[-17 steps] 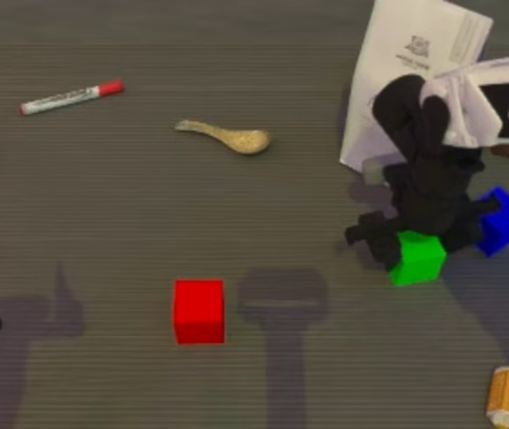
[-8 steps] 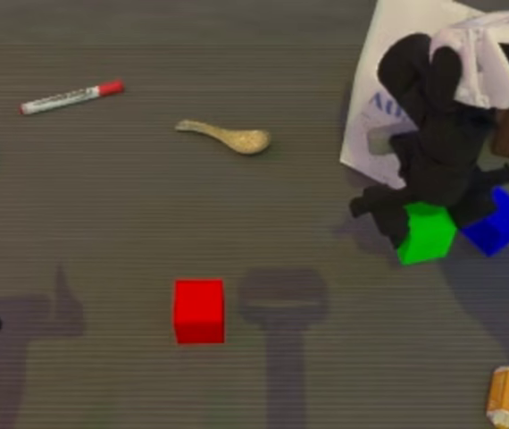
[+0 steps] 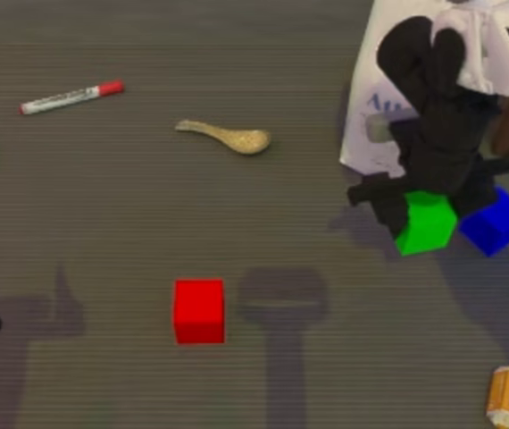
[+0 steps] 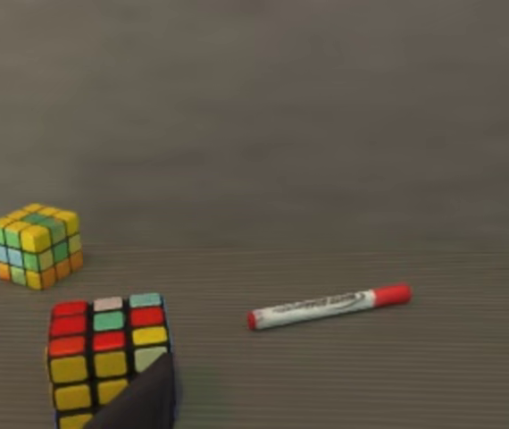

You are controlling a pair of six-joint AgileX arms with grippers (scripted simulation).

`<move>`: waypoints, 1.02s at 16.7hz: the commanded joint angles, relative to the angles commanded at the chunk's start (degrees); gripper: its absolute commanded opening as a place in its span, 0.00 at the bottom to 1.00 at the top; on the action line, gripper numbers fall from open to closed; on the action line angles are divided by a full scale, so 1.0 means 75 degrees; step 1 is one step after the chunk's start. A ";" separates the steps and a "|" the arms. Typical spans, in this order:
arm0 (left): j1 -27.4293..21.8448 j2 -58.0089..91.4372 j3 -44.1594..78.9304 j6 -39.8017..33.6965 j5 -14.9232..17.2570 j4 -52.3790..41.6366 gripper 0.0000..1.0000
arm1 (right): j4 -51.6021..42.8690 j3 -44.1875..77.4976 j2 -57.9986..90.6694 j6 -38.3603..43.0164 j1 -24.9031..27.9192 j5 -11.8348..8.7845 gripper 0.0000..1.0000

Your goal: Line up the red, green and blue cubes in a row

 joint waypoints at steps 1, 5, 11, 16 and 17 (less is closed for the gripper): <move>0.0000 0.0000 0.0000 0.0000 0.0000 0.0000 1.00 | -0.0043 0.0063 0.0030 0.0177 0.0132 0.0004 0.00; 0.0000 0.0000 0.0000 0.0000 0.0000 0.0000 1.00 | -0.0320 0.0433 0.0167 0.1627 0.1037 0.0022 0.00; 0.0000 0.0000 0.0000 0.0000 0.0000 0.0000 1.00 | -0.0759 0.0962 0.0281 0.4310 0.2652 0.0035 0.00; 0.0000 0.0000 0.0000 0.0000 0.0000 0.0000 1.00 | -0.0810 0.1053 0.0244 0.4731 0.2975 0.0043 0.00; 0.0000 0.0000 0.0000 0.0000 0.0000 0.0000 1.00 | -0.0810 0.1053 0.0244 0.4731 0.2975 0.0043 0.00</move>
